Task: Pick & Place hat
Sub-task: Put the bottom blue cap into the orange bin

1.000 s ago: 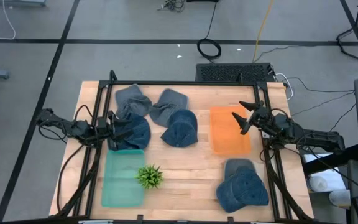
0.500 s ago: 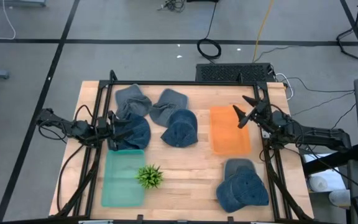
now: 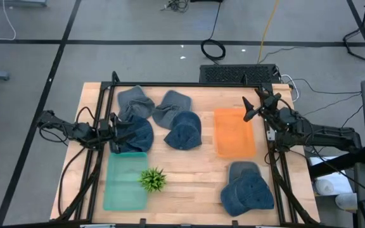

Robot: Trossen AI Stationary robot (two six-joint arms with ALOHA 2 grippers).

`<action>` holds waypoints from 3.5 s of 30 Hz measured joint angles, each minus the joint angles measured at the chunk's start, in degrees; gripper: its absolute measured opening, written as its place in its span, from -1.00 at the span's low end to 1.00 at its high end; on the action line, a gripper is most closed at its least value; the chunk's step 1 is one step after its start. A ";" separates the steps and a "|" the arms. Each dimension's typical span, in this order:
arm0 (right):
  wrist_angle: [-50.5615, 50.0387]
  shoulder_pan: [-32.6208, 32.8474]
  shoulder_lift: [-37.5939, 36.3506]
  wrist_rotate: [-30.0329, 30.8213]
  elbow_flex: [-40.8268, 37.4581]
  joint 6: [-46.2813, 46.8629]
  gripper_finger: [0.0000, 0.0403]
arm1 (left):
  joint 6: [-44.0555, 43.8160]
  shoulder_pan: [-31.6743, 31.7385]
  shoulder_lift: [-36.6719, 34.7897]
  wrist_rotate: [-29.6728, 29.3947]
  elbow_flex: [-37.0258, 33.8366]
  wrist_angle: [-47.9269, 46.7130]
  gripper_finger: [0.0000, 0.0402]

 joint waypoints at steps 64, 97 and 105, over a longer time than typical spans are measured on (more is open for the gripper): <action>-59.88 0.06 27.67 -38.55 46.25 56.55 0.58 | 0.00 0.01 -0.02 0.00 -0.02 0.00 0.07; -66.66 21.83 40.47 -41.10 46.25 74.47 0.58 | 0.00 0.01 0.00 0.00 -0.02 0.01 0.07; -54.37 34.04 46.43 -41.32 46.25 81.89 0.58 | 0.00 0.02 -0.01 0.00 0.00 0.00 0.07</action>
